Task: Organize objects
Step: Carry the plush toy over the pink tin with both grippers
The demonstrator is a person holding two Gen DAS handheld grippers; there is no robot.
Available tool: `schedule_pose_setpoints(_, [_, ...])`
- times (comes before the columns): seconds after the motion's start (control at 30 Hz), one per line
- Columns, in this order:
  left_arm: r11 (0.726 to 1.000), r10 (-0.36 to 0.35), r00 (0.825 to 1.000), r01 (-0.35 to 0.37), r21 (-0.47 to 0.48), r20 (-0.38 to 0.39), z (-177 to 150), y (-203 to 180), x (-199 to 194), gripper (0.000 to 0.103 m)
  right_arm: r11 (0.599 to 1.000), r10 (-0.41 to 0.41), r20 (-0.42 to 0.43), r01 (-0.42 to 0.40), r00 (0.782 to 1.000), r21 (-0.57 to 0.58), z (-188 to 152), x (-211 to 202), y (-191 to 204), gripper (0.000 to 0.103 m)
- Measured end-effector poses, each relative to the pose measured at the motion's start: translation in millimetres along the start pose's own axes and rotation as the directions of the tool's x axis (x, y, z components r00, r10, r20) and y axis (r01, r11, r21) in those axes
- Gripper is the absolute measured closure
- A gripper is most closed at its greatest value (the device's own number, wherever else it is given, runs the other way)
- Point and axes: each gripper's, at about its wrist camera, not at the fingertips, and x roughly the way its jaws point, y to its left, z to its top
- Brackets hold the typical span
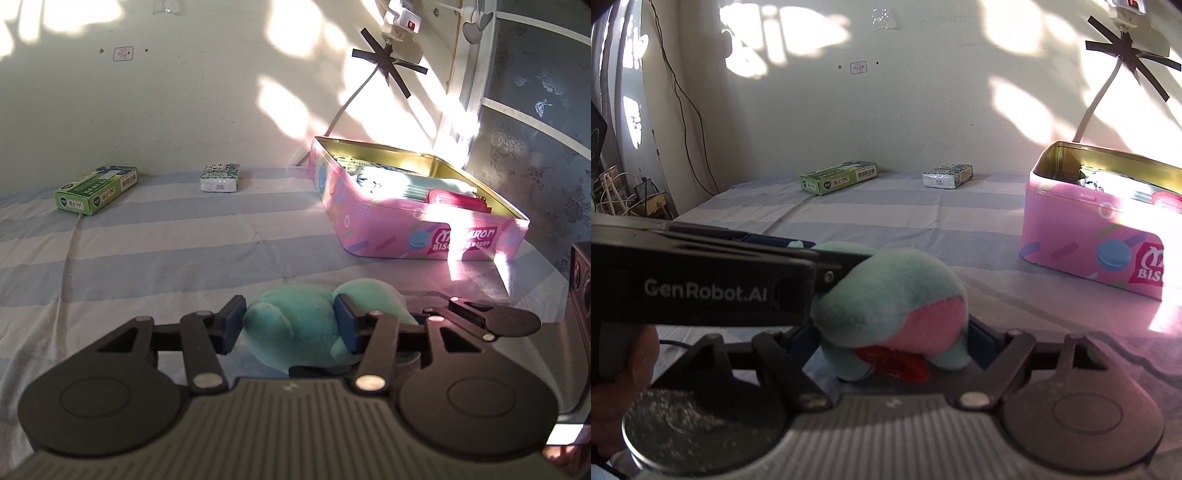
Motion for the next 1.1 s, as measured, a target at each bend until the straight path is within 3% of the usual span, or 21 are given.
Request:
schedule_pose_setpoints(0.47, [0.992, -0.113, 0.993, 0.114, 0.053, -0.028, 1, -52, 18, 0.049, 0.989, -0.078, -0.003, 0.078, 0.997, 0.126, -17, -40, -41, 0.025])
schedule_pose_setpoints(0.63, [0.977, -0.207, 0.977, 0.209, 0.041, -0.055, 3, -80, 32, 0.049, 0.977, -0.129, 0.015, 0.125, 0.991, 0.175, -30, -63, -66, 0.025])
schedule_pose_setpoints(0.87, [0.947, -0.298, 0.949, 0.308, 0.096, -0.100, 8, -134, 46, 0.049, 0.945, -0.204, 0.040, 0.186, 0.978, 0.269, -55, -103, -108, 0.025])
schedule_pose_setpoints(1.1, [0.928, -0.345, 0.927, 0.360, 0.097, -0.145, 12, -155, 52, 0.043, 0.930, -0.225, 0.073, 0.191, 0.972, 0.315, -76, -128, -135, 0.015])
